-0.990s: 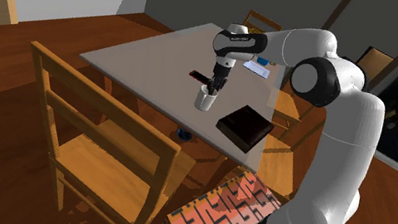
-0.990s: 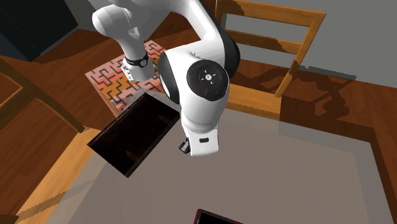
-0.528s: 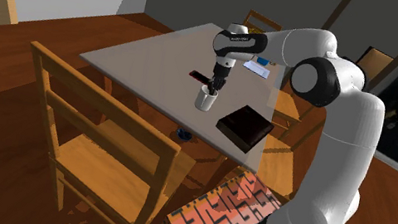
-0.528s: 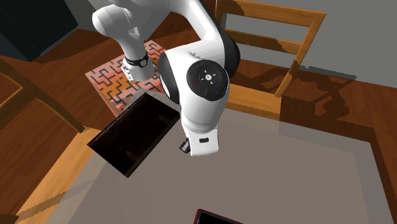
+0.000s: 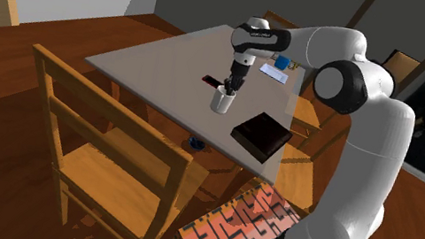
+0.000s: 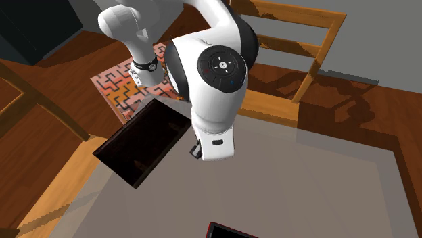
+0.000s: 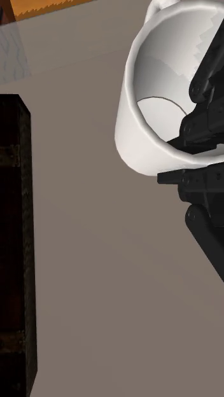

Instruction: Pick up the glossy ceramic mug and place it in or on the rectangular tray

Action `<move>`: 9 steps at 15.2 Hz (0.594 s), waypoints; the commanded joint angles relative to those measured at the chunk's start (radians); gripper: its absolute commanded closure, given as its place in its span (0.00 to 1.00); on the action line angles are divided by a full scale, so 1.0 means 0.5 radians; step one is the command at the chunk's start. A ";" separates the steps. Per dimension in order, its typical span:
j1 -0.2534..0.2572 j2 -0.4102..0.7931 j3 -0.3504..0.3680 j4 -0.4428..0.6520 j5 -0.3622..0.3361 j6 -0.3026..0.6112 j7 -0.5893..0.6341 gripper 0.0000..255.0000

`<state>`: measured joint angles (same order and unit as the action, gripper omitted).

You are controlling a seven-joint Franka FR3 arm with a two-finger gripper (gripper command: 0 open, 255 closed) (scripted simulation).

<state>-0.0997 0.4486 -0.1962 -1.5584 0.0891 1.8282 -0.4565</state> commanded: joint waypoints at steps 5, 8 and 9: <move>0.001 -0.048 -0.005 0.091 -0.010 -0.138 0.008 1.00; -0.001 -0.063 -0.007 0.150 -0.014 -0.211 0.011 1.00; -0.001 -0.067 -0.007 0.171 -0.015 -0.236 0.012 1.00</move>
<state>-0.1008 0.4173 -0.1999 -1.4827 0.0820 1.7220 -0.4521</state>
